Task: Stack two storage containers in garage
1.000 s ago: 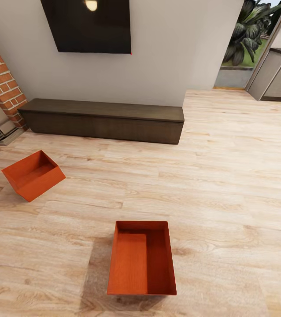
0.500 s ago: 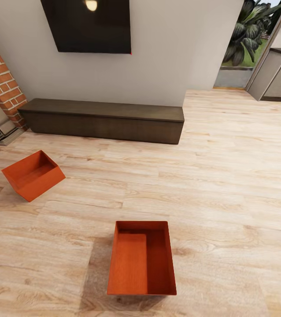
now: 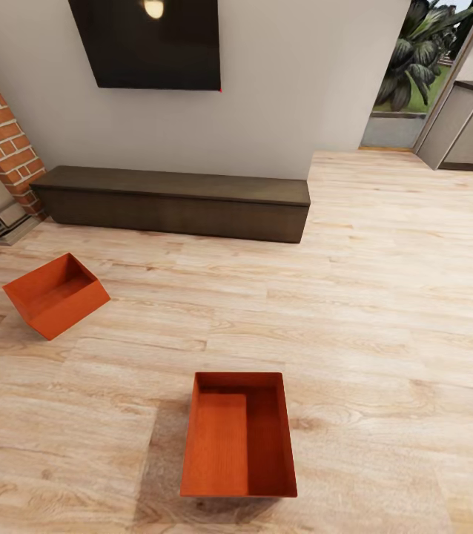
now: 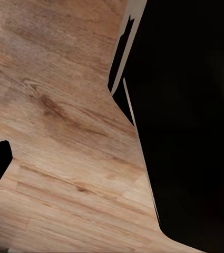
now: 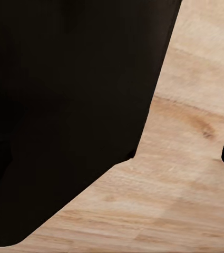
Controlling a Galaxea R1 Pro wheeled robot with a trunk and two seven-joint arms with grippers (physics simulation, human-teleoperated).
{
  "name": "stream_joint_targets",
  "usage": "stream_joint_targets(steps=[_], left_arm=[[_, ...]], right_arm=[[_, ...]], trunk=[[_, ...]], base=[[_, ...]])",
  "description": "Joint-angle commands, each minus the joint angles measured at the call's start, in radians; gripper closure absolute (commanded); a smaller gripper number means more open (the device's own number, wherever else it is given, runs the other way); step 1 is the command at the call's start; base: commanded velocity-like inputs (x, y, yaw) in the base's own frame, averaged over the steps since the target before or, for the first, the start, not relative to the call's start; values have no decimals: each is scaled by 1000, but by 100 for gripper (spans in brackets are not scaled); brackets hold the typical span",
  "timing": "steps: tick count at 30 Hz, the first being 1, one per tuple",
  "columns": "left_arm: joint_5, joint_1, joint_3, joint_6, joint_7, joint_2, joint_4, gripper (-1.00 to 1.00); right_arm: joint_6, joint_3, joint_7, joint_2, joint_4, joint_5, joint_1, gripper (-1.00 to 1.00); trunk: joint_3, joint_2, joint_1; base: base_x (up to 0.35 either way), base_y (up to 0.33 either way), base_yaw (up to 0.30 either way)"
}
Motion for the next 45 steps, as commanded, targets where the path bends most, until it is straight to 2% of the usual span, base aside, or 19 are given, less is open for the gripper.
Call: stream_joint_targets(steps=[1, 7, 9, 15, 20, 21, 22, 25, 27, 29, 30, 32, 33, 35, 36, 37, 40, 41, 45], left_arm=[[3, 0, 7, -1, 0, -1, 0, -100], [0, 0, 6, 0, -8, -53, -1, -100], [1, 0, 6, 1, -9, -60, -8, -100], [3, 0, 10, -1, -10, -39, -31, -100], [0, 0, 9, 2, -4, -4, -154, -100], [-2, 0, 9, 6, -2, 1, -194, -100], [-6, 0, 9, 20, 20, 17, -328, -100], [-8, 0, 9, 50, 54, 21, -436, -100], [-11, -8, 9, 97, 75, 21, -546, -100], [-12, -40, 8, 127, 80, 18, -587, -100], [-13, -101, 7, 186, 83, 14, -609, -100], [-14, -172, 5, 256, 84, 10, -618, -100], [-16, -254, 4, 328, 85, 3, -619, -100], [-19, -356, 2, 390, 86, -15, -619, -100], [-21, -378, 1, 398, 86, -20, -618, -100], [-25, -442, 0, 413, 86, -40, -612, -100], [-36, -517, 0, 413, 86, -72, -595, -100], [-69, -585, 0, 375, 87, -124, -571, -100], [-136, -607, 0, 326, 88, -178, -557, -100]], right_arm=[[-2, 8, -1, 1, 2, -6, -1, -100], [-1, 9, -2, 14, -13, -6, -1, -100], [7, 8, -1, 17, -69, -7, -2, -100], [51, 6, -1, 9, -277, -6, -1, -100], [155, -6, -4, 6, -391, -7, -5, -100], [171, -18, -4, 6, -404, -7, -19, -100], [203, -72, -4, 5, -420, -8, -96, -100], [240, -118, -5, 2, -424, -8, -164, -100], [261, -190, -5, -32, -422, -9, -268, -100], [270, -216, -5, -42, -416, -10, -323, -100], [274, -230, -6, -44, -412, -10, -378, -100], [273, -236, -6, -43, -409, -6, -423, -100], [270, -238, -7, -40, -408, -2, -461, -100], [267, -238, -11, -11, -407, 2, -508, -100], [266, -238, -14, 7, -407, 2, -533, -100], [265, -238, -18, 20, -406, 1, -557, -100], [263, -239, -22, 37, -405, -3, -584, -100], [252, -242, -24, 49, -404, -8, -597, -100], [224, -243, -23, 53, -387, -10, -600, -100]], trunk=[[-1, 0, 0], [-1, 0, 0], [-1, 0, 0], [-1, 0, 0], [-1, 0, 0], [-1, 0, 0], [-1, 0, 0], [-1, 0, 0], [-1, 0, 0], [-1, 0, 0], [-1, 0, 0], [-1, 0, 0], [-1, 0, 0], [-1, 0, 0], [-1, 0, 0], [-1, 0, 0], [-1, 0, 0], [-1, 0, 0], [-1, 0, 0]], base=[[0, 0, 0], [0, 0, 0], [0, 0, 0], [0, 0, 0], [0, 0, 0], [0, 0, 0], [0, 0, 0], [0, 0, 0], [0, 0, 0], [0, 0, 0], [0, 0, 0], [0, 0, 0], [0, 0, 0], [0, 0, 0], [0, 0, 0], [0, 0, 0], [0, 0, 0], [0, 0, 0], [0, 0, 0]])
